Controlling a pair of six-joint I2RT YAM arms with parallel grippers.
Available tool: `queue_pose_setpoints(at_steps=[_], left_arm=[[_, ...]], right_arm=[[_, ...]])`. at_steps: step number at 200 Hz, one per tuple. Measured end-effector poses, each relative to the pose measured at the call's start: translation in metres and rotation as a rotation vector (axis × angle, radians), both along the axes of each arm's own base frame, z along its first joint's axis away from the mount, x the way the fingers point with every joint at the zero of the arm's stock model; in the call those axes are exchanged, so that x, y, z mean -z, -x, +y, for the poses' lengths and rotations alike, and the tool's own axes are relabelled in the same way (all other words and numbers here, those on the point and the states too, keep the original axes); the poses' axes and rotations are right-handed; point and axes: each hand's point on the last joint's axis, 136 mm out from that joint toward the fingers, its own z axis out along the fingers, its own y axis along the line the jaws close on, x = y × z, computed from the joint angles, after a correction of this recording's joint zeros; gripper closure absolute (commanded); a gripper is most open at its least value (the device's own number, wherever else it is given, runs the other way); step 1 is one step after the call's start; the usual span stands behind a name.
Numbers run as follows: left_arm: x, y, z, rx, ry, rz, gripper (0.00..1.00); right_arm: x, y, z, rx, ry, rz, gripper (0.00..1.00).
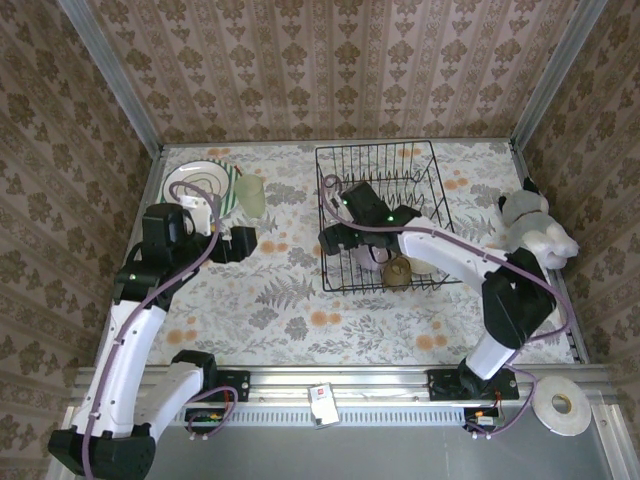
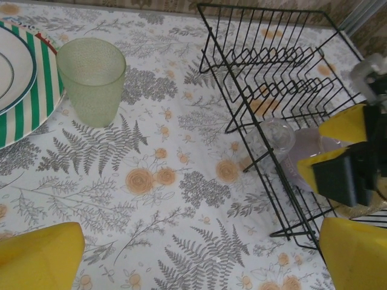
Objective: Unload the mixed dishes from the dish rack
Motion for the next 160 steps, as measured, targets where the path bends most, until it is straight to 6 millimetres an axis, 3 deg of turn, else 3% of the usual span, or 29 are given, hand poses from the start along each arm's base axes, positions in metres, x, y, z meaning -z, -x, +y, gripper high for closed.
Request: queue_pose_setpoints(at_steps=[66,160], left_arm=[[0.001,-0.003,-0.003,0.013,0.048,0.027,0.0],[0.001,-0.004,-0.004,0.019,0.067,0.03,0.0]], right_arm=[[0.016,-0.017,0.008,0.032,0.03,0.065,0.02],[0.028,-0.033,-0.013,0.089,0.042,0.099,0.04]])
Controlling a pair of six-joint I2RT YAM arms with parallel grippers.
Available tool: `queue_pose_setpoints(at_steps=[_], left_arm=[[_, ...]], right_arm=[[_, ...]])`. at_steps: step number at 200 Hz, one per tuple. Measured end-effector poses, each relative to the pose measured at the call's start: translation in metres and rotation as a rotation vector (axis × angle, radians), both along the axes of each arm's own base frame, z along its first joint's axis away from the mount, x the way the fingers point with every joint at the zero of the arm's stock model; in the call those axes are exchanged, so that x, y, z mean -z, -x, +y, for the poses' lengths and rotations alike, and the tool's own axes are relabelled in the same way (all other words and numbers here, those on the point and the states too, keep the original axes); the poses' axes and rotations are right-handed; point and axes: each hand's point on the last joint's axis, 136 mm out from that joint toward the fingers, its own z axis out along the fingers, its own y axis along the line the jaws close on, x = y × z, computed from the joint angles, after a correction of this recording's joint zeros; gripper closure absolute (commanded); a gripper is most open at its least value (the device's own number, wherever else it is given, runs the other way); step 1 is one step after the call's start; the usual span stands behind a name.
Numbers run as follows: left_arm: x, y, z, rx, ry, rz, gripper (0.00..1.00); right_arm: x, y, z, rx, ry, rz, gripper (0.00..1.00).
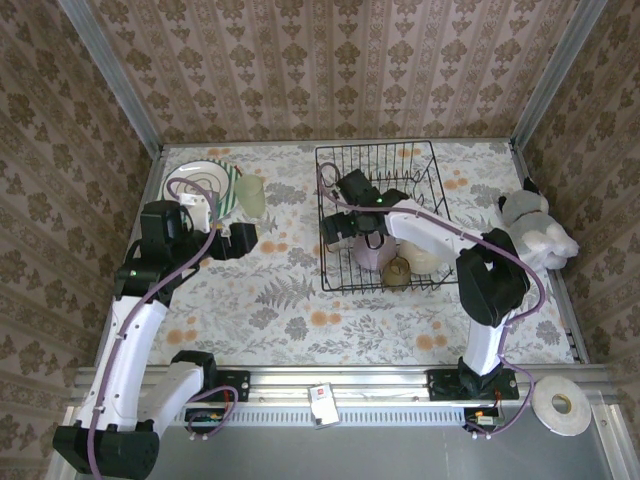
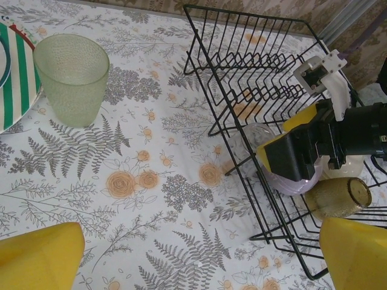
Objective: Unload the mixed dishes from the dish rack
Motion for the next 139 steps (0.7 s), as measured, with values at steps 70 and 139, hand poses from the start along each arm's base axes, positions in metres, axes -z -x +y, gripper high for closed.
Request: queue_pose_setpoints(at_steps=[70,139], left_arm=[[0.003,0.0,0.0,-0.005,0.009,0.013,0.0],[0.003,-0.001,0.0,-0.001,0.013,0.016,0.0]], right_arm=[[-0.002,-0.014,-0.02,0.069,-0.012,-0.002,0.07],[-0.005,-0.025,-0.041,0.132,-0.006,-0.012,0.08]])
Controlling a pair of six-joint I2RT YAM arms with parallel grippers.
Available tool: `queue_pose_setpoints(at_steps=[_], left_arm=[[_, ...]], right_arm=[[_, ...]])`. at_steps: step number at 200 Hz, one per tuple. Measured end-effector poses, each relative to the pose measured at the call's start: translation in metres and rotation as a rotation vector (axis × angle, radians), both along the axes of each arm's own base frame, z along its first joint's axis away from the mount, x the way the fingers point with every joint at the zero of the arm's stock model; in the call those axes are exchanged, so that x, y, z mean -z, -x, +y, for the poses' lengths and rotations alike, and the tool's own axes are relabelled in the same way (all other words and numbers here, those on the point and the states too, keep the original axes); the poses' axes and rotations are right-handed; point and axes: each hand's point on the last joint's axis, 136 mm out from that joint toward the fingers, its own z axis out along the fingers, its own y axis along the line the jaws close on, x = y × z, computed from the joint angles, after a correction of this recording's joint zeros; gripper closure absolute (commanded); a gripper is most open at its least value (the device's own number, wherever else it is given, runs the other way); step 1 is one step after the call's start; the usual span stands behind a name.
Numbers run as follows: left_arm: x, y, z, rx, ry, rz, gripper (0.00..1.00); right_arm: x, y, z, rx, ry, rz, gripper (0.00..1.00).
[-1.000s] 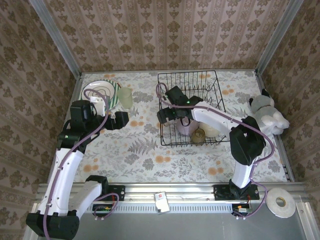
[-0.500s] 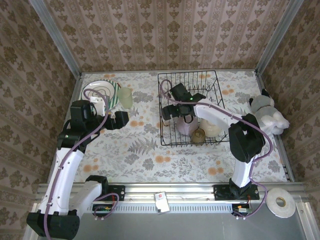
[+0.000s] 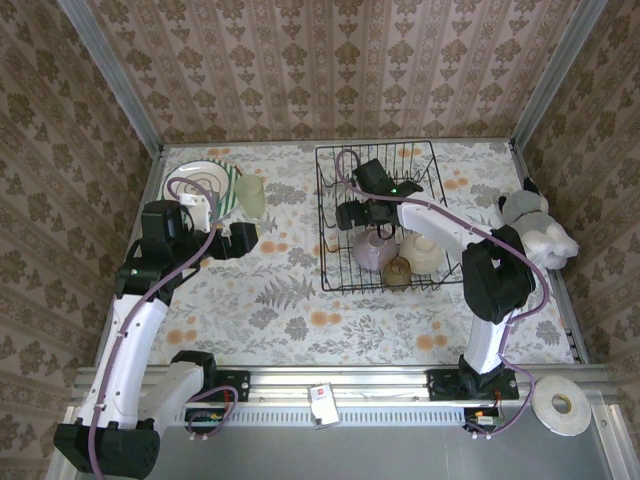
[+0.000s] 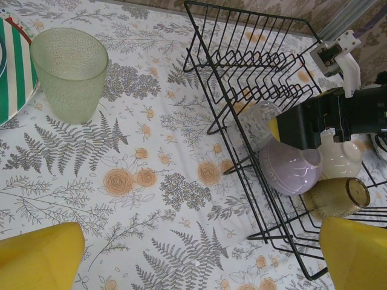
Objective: Unload the mixed dishes from the dish rack
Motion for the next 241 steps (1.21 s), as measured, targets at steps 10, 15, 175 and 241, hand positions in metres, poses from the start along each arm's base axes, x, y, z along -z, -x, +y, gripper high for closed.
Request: queue_pose_setpoints(at_steps=[10,15,175,241], left_arm=[[-0.001,0.0,-0.001,0.004,0.005,-0.001,0.0],[-0.001,0.0,-0.001,0.006,0.008,-0.001,0.0],[-0.025,0.023,-0.048,0.279,0.263,-0.018,0.0],[-0.029,0.026,-0.056,0.334,0.329,-0.012,0.0]], right_arm=[[-0.001,0.0,-0.001,0.007,0.004,-0.003,0.08],[-0.001,0.0,-0.002,0.009,0.006,-0.004,0.08],[-0.019,0.0,0.026,-0.046,-0.066,-0.002,0.01],[0.007,-0.001,0.025,-0.036,-0.024,0.057,0.09]])
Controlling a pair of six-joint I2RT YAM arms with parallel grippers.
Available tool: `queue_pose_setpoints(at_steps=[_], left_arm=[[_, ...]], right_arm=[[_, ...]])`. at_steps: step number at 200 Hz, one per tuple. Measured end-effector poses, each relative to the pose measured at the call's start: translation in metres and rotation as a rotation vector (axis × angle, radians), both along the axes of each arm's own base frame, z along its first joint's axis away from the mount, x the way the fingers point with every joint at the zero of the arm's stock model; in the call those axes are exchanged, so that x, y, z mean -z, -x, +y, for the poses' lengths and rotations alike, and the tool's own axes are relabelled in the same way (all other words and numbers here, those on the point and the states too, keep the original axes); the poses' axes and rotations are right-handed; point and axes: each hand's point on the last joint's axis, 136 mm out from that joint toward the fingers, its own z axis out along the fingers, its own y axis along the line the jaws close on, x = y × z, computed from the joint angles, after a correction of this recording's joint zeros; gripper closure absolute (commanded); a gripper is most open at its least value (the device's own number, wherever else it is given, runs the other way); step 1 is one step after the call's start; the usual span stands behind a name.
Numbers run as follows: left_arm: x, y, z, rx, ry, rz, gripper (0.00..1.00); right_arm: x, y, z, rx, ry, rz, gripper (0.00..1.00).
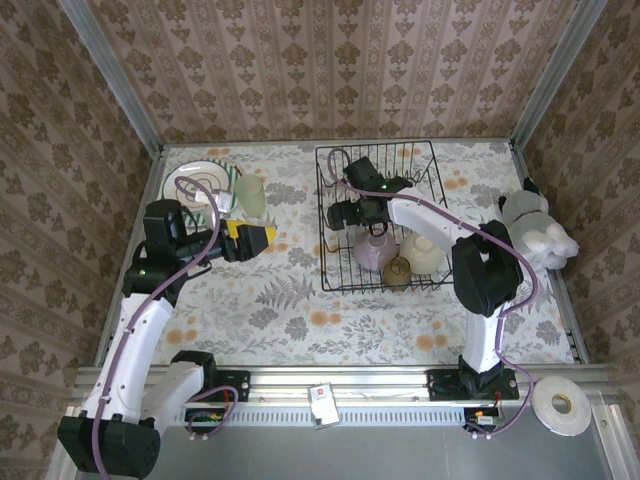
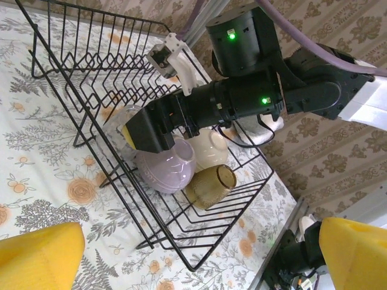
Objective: Unload the mixed dishes from the dish rack
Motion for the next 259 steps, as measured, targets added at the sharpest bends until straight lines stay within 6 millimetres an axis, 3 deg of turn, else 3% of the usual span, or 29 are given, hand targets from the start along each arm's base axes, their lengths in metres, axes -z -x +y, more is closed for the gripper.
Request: queue_pose_setpoints(at_steps=[70,144,195,227,259], left_arm=[[-0.001,-0.001,-0.001,0.004,0.006,-0.001,0.0],[-0.001,-0.001,-0.001,0.004,0.007,0.001,0.0],[-0.001,-0.001,-0.001,0.003,0.006,0.001,0.0],[-0.001,-0.001,0.0,-0.001,0.005,0.001,0.0],[0.0,-0.004,0.001,-0.019,-0.002,0.001,0.0]], right_arm=[[0.011,-0.003,0.008,-0.006,0.008,0.019,0.22],[0.008,-0.003,0.012,-0.003,-0.001,0.015,0.48],[0.007,-0.002,0.013,-0.004,-0.002,0.014,0.58],[-0.007,0.002,0.01,-0.006,-0.019,-0.008,0.65],[-0.045,0.009,0.005,-0.009,-0.083,-0.068,0.68]])
